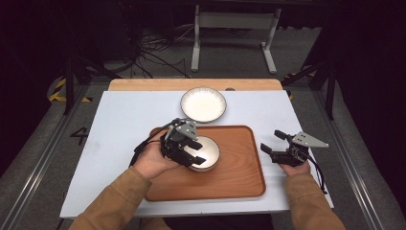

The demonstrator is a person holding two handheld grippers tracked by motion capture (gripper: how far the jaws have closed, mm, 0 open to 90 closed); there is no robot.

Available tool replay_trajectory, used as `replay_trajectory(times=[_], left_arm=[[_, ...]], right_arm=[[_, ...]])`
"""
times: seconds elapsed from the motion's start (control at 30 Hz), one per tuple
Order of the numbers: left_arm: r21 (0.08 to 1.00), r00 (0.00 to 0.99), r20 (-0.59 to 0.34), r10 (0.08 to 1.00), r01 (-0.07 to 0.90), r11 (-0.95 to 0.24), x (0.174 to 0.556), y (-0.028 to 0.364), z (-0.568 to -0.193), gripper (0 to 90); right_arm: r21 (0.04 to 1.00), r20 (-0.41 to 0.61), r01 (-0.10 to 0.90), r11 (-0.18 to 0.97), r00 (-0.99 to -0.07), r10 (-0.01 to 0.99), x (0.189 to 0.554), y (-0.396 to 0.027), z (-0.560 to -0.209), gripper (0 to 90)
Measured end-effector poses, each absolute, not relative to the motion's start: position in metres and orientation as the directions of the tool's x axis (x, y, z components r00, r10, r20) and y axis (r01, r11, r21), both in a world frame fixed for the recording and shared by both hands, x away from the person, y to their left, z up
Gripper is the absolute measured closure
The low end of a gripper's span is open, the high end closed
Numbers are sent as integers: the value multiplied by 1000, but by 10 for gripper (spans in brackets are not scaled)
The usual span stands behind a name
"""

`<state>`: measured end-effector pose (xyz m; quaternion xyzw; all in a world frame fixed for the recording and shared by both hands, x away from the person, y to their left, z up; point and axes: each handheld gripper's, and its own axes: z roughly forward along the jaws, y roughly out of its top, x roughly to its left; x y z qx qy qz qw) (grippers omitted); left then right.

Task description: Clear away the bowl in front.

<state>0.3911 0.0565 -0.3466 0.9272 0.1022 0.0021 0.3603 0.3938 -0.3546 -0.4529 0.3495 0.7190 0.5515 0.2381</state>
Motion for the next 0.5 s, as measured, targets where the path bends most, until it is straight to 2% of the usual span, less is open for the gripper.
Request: replay_trajectory(times=[0.5], left_arm=[[752, 944, -72, 322, 264, -604, 385, 97, -347, 447]], right_arm=[[959, 38, 239, 151, -640, 768, 394, -354, -453, 114]])
